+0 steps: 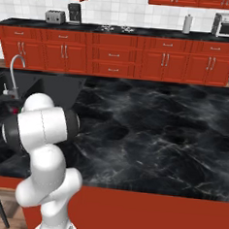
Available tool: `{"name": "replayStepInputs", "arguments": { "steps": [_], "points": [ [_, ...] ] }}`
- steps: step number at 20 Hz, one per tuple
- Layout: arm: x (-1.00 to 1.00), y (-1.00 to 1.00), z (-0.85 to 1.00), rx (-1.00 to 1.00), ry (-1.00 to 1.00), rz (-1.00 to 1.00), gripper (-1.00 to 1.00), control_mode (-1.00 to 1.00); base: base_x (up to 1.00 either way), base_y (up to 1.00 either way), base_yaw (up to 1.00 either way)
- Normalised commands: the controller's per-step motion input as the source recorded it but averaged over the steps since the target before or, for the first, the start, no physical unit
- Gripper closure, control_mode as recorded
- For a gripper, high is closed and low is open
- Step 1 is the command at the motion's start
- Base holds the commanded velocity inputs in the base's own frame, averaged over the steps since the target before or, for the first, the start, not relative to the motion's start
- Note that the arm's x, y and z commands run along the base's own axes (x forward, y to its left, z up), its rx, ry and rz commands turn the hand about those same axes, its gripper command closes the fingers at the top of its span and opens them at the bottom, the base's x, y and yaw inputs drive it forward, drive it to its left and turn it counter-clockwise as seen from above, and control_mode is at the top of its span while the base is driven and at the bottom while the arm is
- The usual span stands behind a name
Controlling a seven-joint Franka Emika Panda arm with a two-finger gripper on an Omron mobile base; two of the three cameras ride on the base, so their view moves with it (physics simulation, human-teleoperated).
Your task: Open the cabinet directly in front. Then move the liquor and the mug to the dining counter with the candle on it.
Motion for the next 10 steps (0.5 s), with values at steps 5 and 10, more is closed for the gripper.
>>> {"name": "replayStepInputs", "arguments": {
  "steps": [5,10],
  "points": [
    [0.0,-0.02,-0.61,0.03,-0.05,0.03,1.0,-1.0,0.0,0.0,0.0],
    [0.0,-0.18,-0.71,0.09,-0.07,0.01,1.0,-1.0,0.0,0.0,0.0]
  ]
}}
